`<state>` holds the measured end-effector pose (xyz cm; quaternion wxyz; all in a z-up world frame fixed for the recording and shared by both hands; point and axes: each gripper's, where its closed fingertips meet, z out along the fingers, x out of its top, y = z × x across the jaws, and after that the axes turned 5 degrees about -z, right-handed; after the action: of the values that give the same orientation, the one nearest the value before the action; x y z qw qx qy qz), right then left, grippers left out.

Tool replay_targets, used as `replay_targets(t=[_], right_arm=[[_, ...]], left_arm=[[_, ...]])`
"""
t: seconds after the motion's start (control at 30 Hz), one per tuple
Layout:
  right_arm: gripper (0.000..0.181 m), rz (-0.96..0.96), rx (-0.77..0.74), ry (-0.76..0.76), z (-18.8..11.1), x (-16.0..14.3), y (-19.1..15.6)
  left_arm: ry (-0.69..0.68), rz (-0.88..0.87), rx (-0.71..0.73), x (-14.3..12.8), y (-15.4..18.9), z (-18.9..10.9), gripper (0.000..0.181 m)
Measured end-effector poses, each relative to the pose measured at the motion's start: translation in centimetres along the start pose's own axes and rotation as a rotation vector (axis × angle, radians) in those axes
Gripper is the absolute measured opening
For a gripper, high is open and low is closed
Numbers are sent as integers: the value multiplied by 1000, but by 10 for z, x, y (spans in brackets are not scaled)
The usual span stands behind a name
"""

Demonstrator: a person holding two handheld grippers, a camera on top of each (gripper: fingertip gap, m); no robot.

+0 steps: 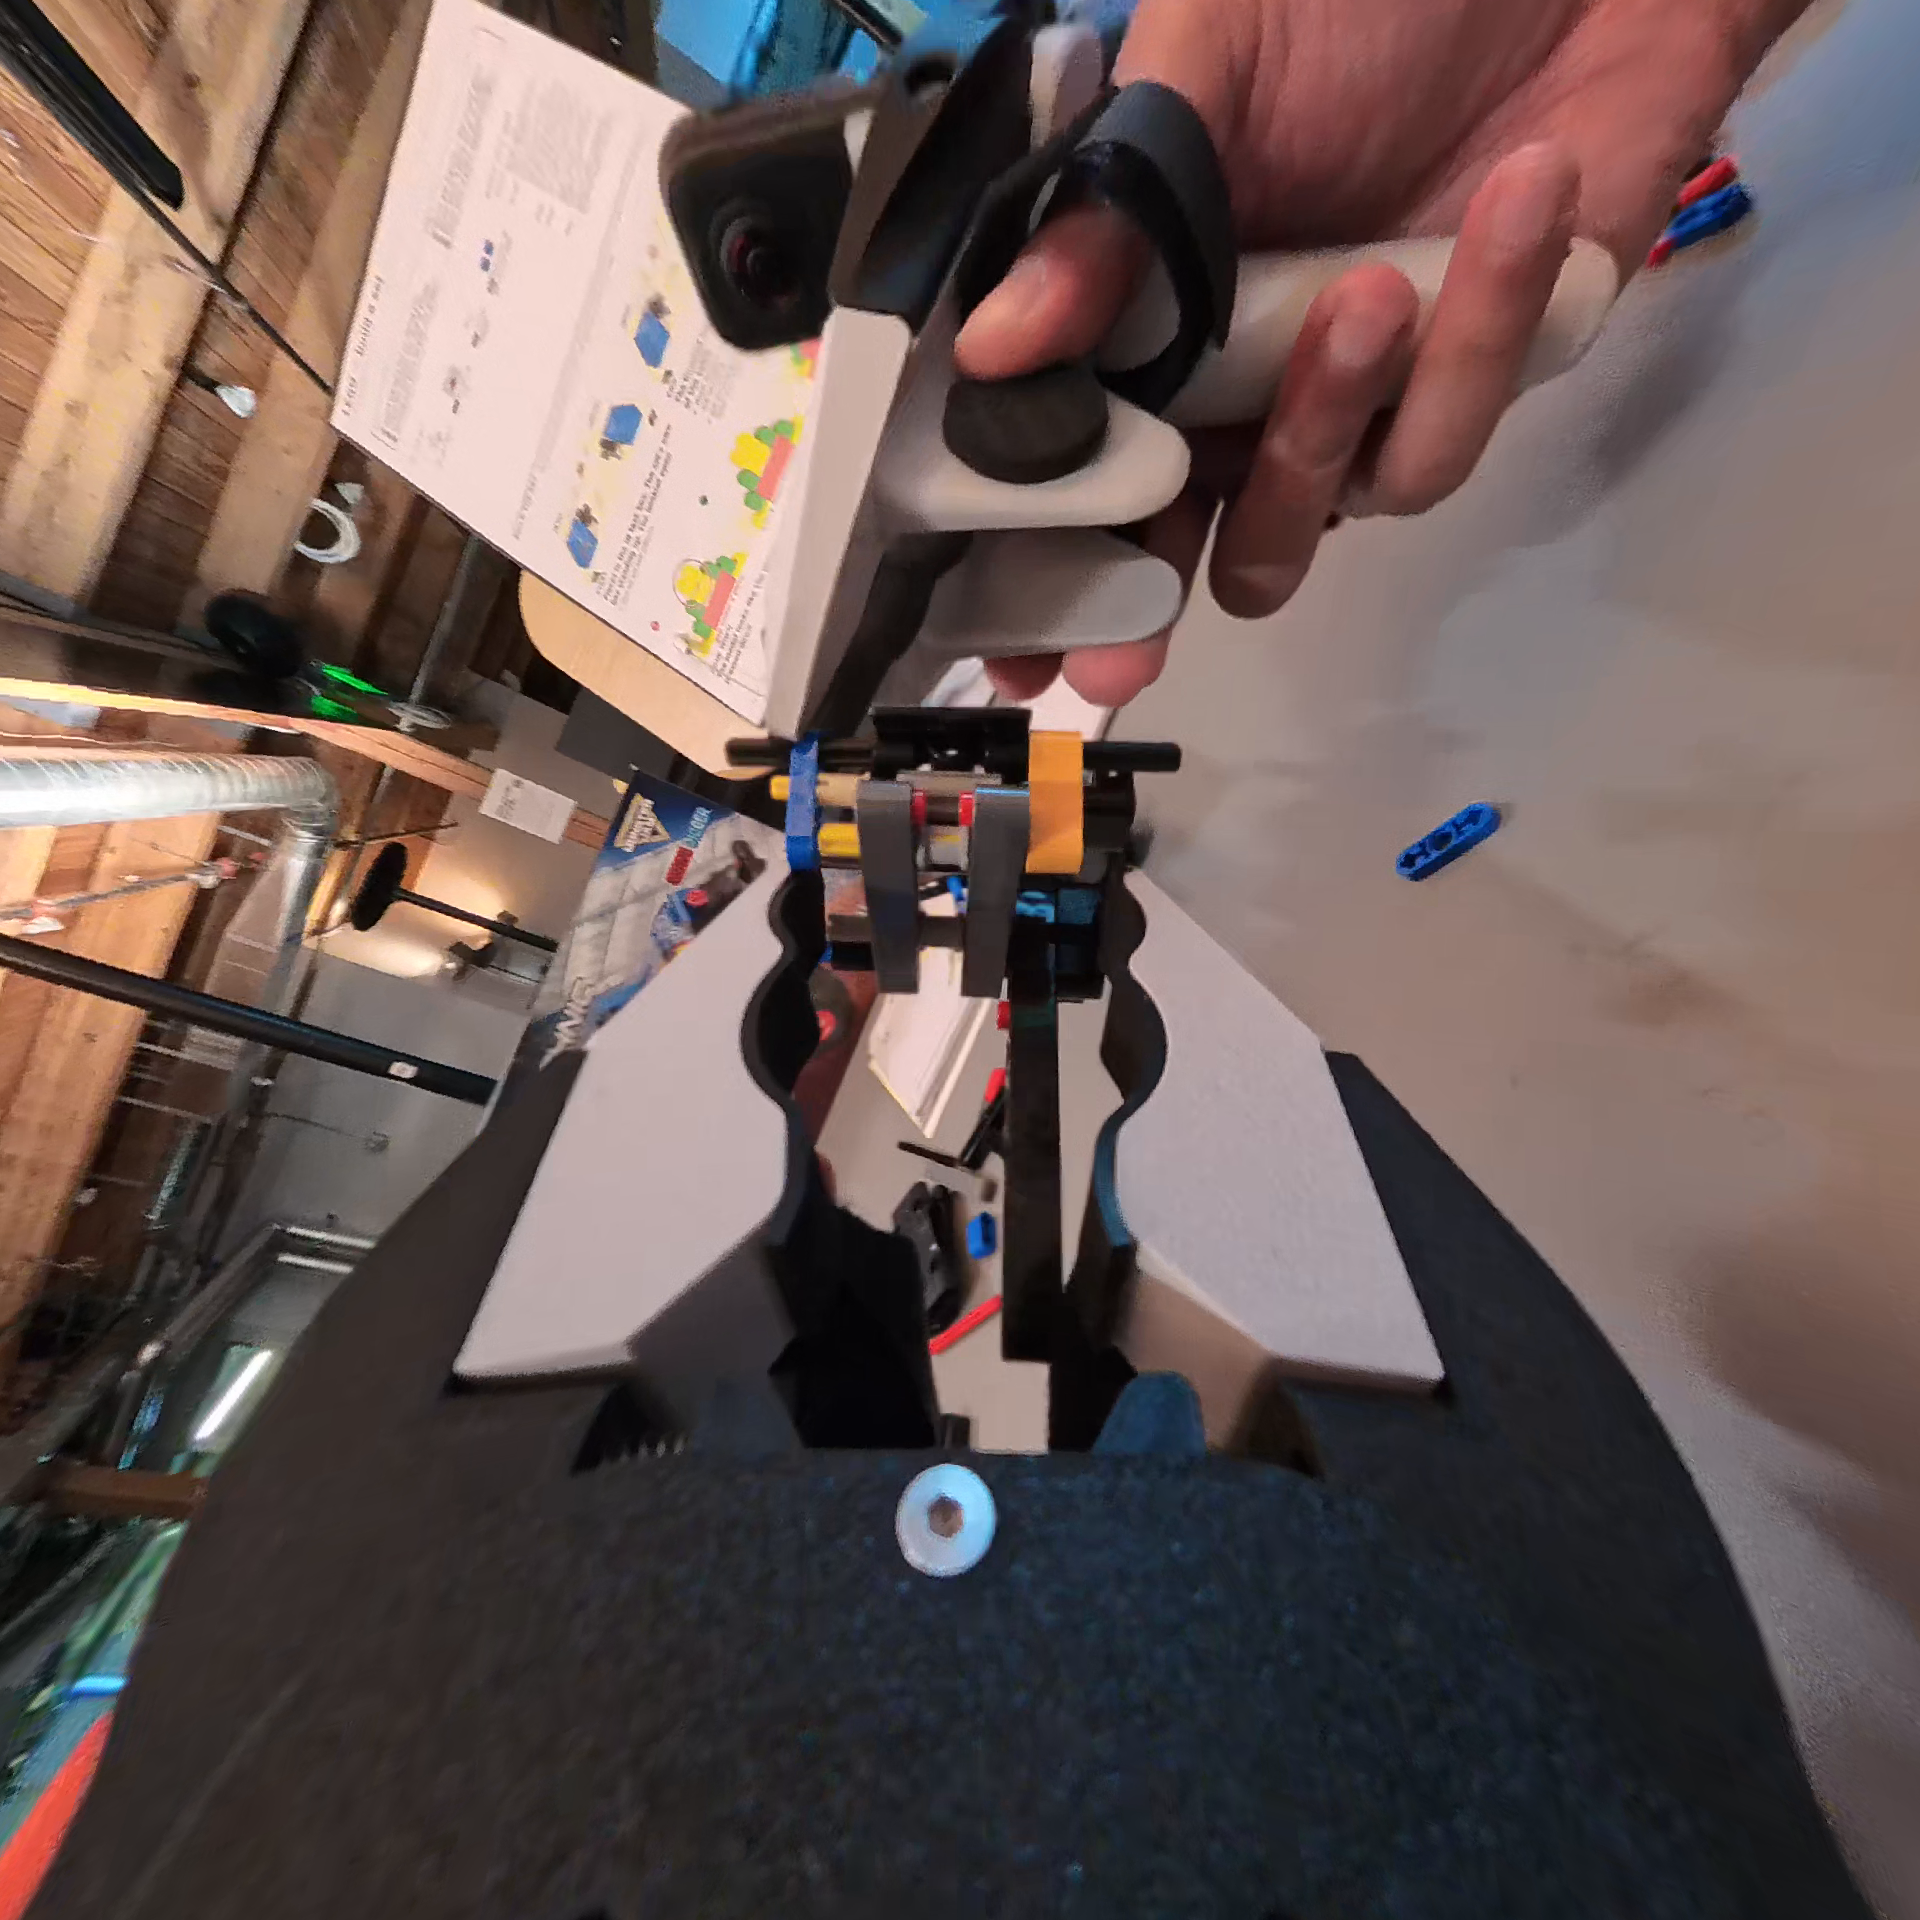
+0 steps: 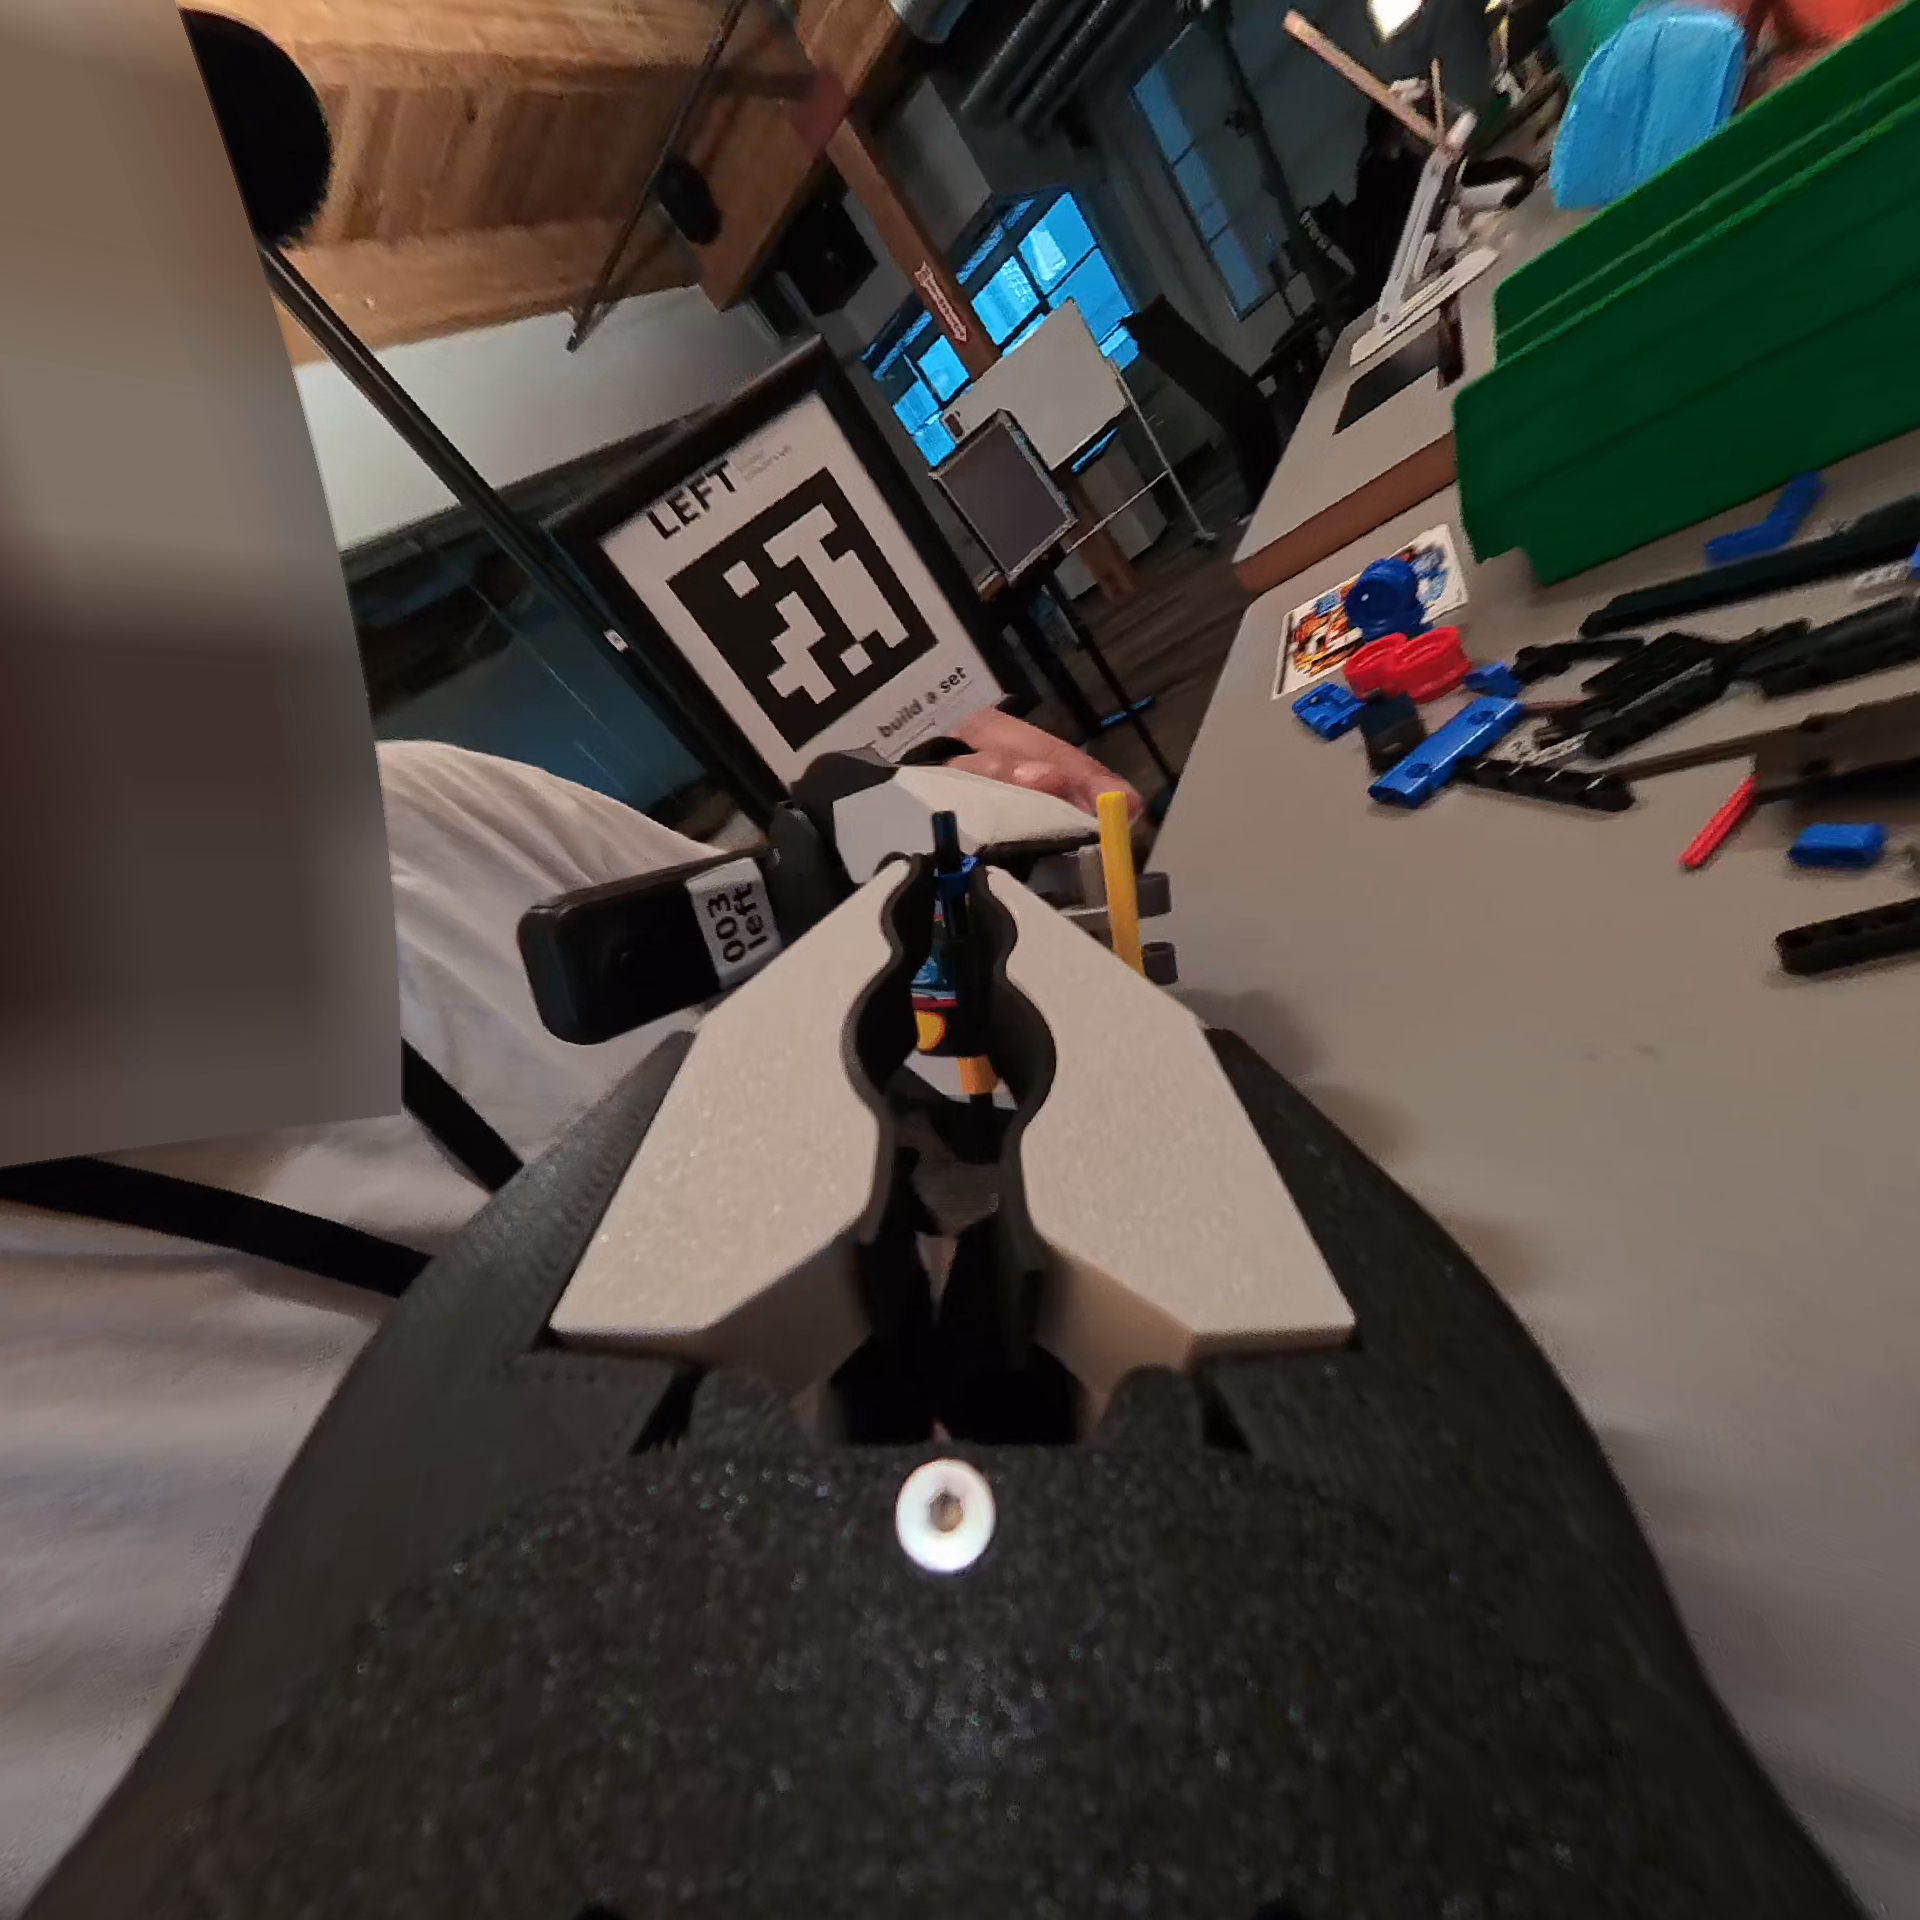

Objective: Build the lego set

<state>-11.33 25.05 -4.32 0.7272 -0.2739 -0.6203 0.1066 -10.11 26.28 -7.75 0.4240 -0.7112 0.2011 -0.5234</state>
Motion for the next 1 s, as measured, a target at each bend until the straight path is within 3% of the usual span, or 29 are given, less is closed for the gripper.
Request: replay_targets(t=[0.07,0.3,0.5,1.0], right_arm=[[5,-114,-47,-9,-1,3,-3],[5,-411,-115,-117,-1,-2,-16],[5,-463,-47,-171,-3,-10,-30],[6,-710,-172,-328,-5,-22,-31]], left_arm=[[12,55,21,2,0,-2,42],[55,203,126,10,-2,-6,42],[125,326,199,19,-1,-12,42],[163,402,205,18,7,-11,42]])
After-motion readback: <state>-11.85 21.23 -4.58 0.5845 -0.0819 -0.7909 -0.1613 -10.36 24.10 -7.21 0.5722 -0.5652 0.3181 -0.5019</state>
